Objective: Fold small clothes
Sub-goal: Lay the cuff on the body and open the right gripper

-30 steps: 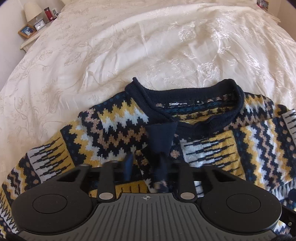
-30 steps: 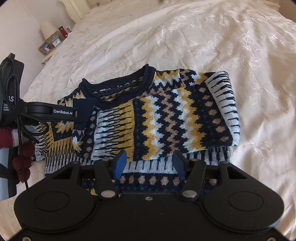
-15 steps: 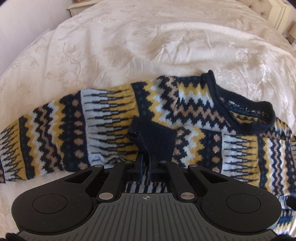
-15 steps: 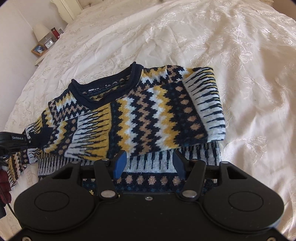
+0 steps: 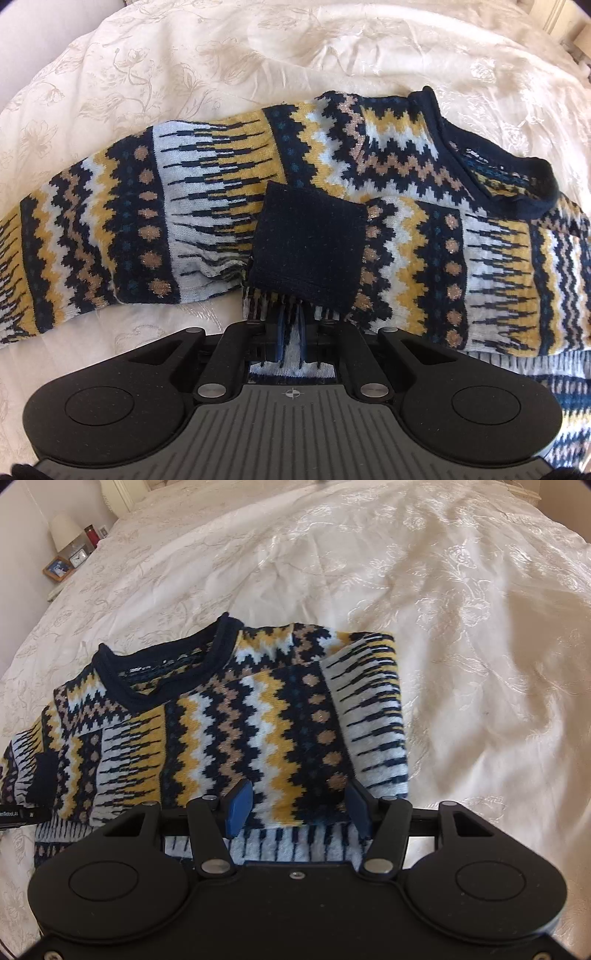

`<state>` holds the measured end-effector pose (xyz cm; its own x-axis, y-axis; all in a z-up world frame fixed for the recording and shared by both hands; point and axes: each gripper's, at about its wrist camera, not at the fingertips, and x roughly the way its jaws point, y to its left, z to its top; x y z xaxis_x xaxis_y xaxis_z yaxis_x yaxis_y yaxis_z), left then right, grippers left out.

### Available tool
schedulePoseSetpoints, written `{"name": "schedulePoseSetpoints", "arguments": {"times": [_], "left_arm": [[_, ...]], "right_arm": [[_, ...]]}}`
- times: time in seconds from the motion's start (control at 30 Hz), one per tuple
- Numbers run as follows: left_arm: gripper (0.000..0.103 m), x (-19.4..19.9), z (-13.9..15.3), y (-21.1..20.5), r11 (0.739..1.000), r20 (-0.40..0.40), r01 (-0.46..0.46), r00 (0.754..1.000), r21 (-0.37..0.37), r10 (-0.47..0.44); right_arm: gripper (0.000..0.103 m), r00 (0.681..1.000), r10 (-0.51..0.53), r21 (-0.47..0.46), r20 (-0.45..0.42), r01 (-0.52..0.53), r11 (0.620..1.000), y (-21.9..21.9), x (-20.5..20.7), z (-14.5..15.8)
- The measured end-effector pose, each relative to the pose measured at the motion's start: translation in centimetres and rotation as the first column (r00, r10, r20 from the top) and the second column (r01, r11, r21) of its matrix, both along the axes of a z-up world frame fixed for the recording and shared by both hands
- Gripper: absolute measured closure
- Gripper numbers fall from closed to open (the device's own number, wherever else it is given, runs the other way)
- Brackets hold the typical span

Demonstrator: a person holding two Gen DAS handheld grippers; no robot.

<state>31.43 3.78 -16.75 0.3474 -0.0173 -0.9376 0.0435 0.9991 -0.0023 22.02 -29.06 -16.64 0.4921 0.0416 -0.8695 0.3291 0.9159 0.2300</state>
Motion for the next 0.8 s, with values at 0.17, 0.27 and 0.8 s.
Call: {"name": "schedulePoseSetpoints", "arguments": {"times": [0.17,0.27,0.8], "left_arm": [[0.095,-0.1,-0.6,-0.8,0.998,-0.005,0.052,0.999,-0.030,-0.052],[0.095,-0.5,-0.7,-1.8,0.995,0.000,0.089,0.996,-0.045,-0.089],[0.093,-4.7,-0.5,0.5,0.989,0.002,0.147,0.989,0.001,-0.147]], "right_arm": [[0.042,0.999,-0.046,-0.026,-0.012,0.046,0.999,-1.3,-0.8,0.1],[0.042,0.998,-0.062,-0.054,-0.032,0.060,0.997,-1.6,-1.0,0.1],[0.041,0.993,-0.041,-0.166,-0.112,0.022,0.986,-1.6,-0.2,-2.0]]}}
